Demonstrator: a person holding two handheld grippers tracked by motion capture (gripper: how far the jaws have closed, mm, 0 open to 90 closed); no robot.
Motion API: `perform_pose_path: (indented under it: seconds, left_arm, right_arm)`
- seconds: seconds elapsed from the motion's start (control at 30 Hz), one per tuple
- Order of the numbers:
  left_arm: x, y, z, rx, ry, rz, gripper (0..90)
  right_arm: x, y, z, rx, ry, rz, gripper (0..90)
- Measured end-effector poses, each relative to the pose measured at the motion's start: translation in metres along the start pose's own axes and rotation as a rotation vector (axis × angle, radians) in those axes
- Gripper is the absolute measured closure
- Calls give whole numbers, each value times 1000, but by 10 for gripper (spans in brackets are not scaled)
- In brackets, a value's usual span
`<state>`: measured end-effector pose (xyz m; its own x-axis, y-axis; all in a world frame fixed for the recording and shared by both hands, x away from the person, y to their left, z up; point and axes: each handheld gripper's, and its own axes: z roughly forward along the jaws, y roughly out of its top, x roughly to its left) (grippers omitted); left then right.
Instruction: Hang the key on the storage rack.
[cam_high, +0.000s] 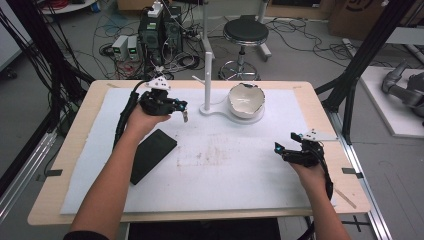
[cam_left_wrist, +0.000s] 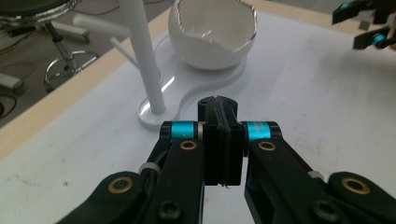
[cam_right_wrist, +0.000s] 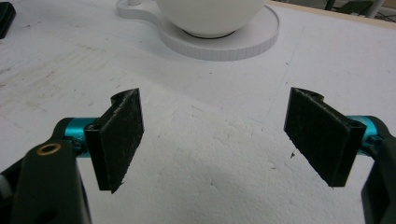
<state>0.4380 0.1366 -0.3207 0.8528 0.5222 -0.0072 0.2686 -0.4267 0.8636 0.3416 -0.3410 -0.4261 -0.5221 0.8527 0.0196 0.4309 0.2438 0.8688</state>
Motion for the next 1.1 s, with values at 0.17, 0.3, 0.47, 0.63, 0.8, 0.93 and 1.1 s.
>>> perform_pose_path:
  seconds: [0.17, 0.3, 0.47, 0.63, 0.8, 0.93, 1.1]
  left_arm:
    - [-7, 24, -5, -28, -13, 37, 891]
    - [-10, 46, -3, -48, -15, 60, 891]
    - [-8, 76, 5, -67, -20, 77, 891]
    - [-5, 98, 15, -61, -1, 95, 890]
    - [-1, 108, 22, -53, 11, 93, 890]
    - [5, 111, 31, -48, 9, 84, 890]
    - [15, 107, 40, -32, 15, 54, 890]
  right_arm:
    - [-1, 0, 0, 1, -1, 6, 201]
    - [-1, 0, 0, 2, 1, 4, 201]
    - [-1, -1, 0, 2, 2, 6, 201]
    - [-1, -1, 0, 6, 4, 9, 201]
    - [-2, -1, 0, 5, 3, 13, 201]
    - [-2, -1, -1, 2, 5, 16, 201]
    - [-3, -2, -1, 2, 2, 20, 201]
